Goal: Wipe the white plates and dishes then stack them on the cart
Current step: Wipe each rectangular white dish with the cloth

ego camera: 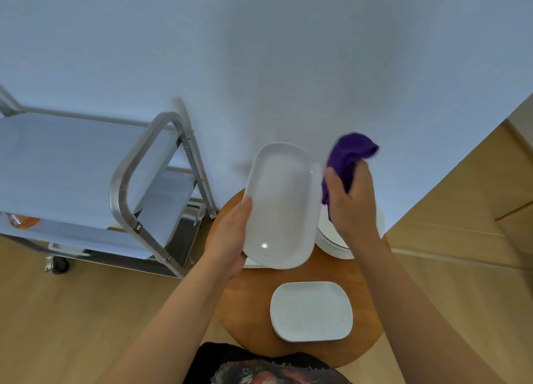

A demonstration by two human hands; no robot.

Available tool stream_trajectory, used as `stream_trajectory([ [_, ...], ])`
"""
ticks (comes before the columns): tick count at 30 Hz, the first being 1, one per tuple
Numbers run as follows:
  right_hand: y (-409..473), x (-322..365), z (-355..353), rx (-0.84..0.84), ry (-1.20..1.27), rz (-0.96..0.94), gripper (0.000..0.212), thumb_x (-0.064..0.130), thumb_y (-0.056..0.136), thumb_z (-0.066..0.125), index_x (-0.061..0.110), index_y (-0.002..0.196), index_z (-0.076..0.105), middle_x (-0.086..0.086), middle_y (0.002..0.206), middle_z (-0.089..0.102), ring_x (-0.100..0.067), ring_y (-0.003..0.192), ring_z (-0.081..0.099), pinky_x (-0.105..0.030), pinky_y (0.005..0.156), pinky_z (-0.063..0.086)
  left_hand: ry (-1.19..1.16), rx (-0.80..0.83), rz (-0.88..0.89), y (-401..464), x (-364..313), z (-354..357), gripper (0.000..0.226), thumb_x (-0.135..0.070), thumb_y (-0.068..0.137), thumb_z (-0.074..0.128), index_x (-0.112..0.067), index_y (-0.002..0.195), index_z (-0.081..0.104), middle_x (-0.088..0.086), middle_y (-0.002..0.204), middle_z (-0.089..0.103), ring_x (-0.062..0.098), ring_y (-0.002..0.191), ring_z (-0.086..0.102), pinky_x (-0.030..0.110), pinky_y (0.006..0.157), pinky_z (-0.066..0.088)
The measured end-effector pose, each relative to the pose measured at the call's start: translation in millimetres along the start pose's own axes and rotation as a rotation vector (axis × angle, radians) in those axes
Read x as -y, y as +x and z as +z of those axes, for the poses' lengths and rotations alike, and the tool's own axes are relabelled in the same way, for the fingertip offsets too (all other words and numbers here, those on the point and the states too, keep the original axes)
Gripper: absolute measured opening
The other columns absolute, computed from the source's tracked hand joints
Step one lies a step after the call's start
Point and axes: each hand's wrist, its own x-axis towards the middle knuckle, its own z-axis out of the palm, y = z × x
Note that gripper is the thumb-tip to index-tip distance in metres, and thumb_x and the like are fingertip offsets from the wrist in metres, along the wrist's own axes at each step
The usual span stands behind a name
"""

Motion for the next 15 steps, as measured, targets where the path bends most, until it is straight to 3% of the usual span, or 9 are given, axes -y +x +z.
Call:
stream_trajectory([
  [2, 10, 7, 17, 0.079, -0.358, -0.168, 0.026, 0.027, 0.091, 0.055, 0.014, 0.113, 0.054, -0.011, 0.116, 0.053, -0.031, 0.105, 0.046, -0.032, 0.083, 0.036, 0.107, 0.044, 0.058, -2, 2, 8, 0.031, -0.048, 0.093, 0.042, -0.031, 0.110, 0.062, -0.006, 0.097, 0.072, 0.014, 0.092, 0.068, 0.022, 0.064, 0.055],
  [5, 2, 10, 39, 0.171, -0.710, -0.302, 0.036, 0.031, 0.093, 0.048, 0.016, 0.126, 0.051, -0.011, 0.133, 0.046, -0.033, 0.114, 0.038, -0.038, 0.088, 0.035, 0.120, 0.021, 0.098, 0, 2, 16, 0.028, -0.045, 0.096, 0.041, -0.033, 0.099, 0.065, -0.004, 0.090, 0.073, 0.017, 0.089, 0.068, 0.030, 0.073, 0.058],
  [10, -44, 0, 52, 0.344, -0.594, -0.416, 0.031, 0.025, 0.082, 0.047, 0.013, 0.107, 0.063, -0.010, 0.117, 0.059, -0.031, 0.100, 0.048, -0.032, 0.080, 0.039, 0.073, -0.117, 0.108, 10, 6, 0, 0.031, -0.042, 0.098, 0.041, -0.025, 0.094, 0.068, 0.013, 0.100, 0.068, 0.034, 0.102, 0.061, 0.048, 0.091, 0.051],
  [15, -87, -35, 52, 0.676, -0.547, -0.390, 0.034, 0.027, 0.082, 0.044, 0.016, 0.110, 0.059, -0.002, 0.114, 0.057, -0.021, 0.104, 0.045, -0.022, 0.078, 0.034, 0.088, -0.209, 0.066, 26, 23, -22, 0.025, -0.044, 0.097, 0.042, -0.031, 0.095, 0.063, 0.000, 0.098, 0.069, 0.019, 0.091, 0.067, 0.036, 0.077, 0.057],
])
